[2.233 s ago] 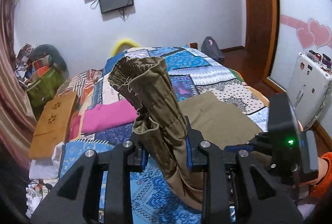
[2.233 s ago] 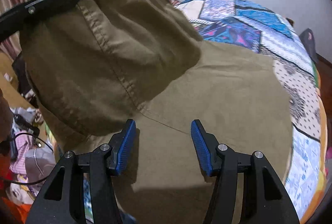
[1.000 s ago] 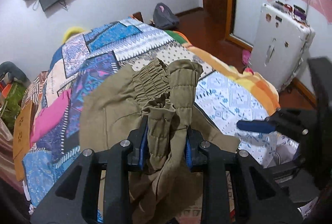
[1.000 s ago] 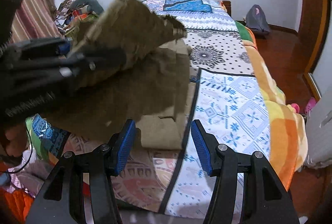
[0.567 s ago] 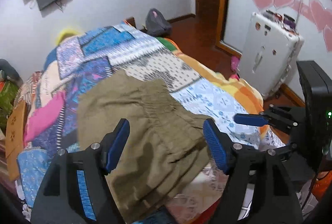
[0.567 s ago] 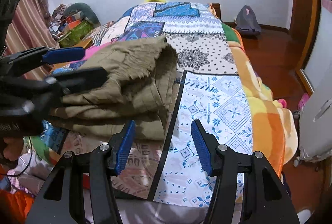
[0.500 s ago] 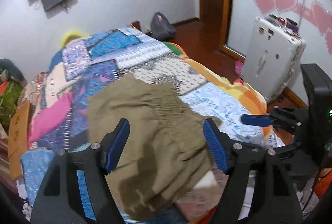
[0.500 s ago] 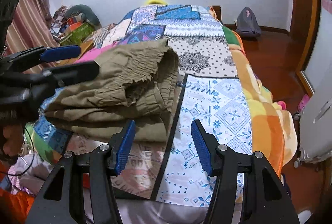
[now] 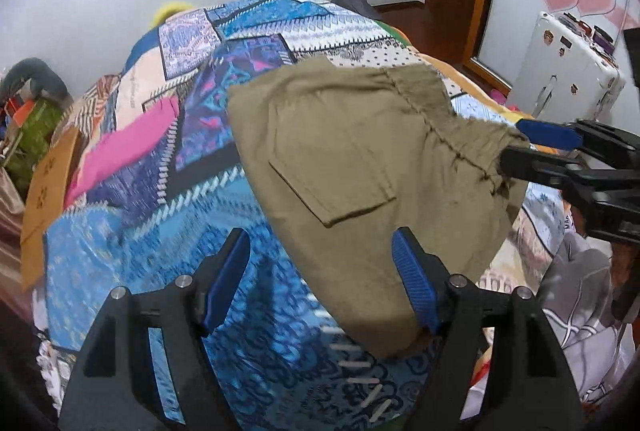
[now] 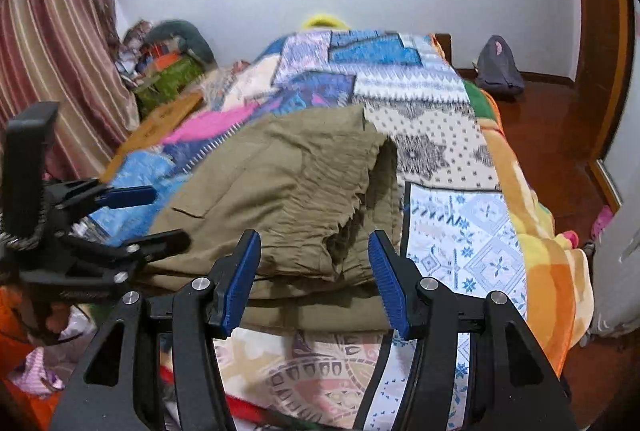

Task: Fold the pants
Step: 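Lower the folded waistband onto the pants and open the left tool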

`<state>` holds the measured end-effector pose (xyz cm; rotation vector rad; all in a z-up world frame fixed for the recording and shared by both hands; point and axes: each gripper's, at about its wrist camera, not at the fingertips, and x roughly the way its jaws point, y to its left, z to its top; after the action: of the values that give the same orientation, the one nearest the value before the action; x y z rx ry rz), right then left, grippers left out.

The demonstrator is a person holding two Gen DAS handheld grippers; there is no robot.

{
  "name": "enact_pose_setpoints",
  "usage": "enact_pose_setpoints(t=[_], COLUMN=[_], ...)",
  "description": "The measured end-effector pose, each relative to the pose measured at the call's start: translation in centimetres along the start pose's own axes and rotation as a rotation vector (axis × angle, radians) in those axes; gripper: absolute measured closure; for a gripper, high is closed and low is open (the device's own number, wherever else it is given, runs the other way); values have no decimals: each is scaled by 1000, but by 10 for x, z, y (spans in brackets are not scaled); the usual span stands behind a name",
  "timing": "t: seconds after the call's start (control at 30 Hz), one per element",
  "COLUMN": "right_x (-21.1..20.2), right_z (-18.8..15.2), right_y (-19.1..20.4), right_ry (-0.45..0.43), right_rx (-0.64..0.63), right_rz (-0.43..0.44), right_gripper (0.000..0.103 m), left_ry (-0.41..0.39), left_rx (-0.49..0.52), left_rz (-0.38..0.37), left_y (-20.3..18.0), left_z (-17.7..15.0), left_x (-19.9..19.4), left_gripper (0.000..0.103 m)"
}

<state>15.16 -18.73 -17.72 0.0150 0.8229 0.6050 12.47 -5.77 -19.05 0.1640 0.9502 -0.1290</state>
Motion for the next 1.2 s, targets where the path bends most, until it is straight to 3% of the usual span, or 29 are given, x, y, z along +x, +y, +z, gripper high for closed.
enact_pose_setpoints(t=[0.23, 0.5, 0.6, 0.7, 0.77, 0.87, 1.0, 1.2], right_x=[-1, -21, -27, -22, -11, 9, 20, 43], right_z=[-13, -12, -14, -17, -23, -30, -20, -1], right_y=[-2, 1, 5, 8, 10, 8, 0, -18], right_ry=[45, 18, 10, 35, 67, 126, 139, 163], right_rx=[-10, 39, 59, 70, 62, 58, 47, 4], right_rz=[-19, -44, -32, -12, -15, -10, 6, 15], right_gripper=[51, 50, 50, 50, 50, 50, 50, 50], left_ry=[-13, -104, -80, -37, -22, 1, -1, 29], left_rx=[-16, -41, -56, -75, -62, -9, 20, -76], left_rz=[-70, 70, 80, 23, 26, 81, 102, 50], left_y=[16, 58, 75, 84, 81, 71, 65, 79], left_z=[-9, 29, 50, 67, 69, 63, 49, 43], left_x=[-13, -23, -3, 22, 36, 56, 68, 70], left_gripper=[28, 28, 28, 28, 28, 28, 27, 27])
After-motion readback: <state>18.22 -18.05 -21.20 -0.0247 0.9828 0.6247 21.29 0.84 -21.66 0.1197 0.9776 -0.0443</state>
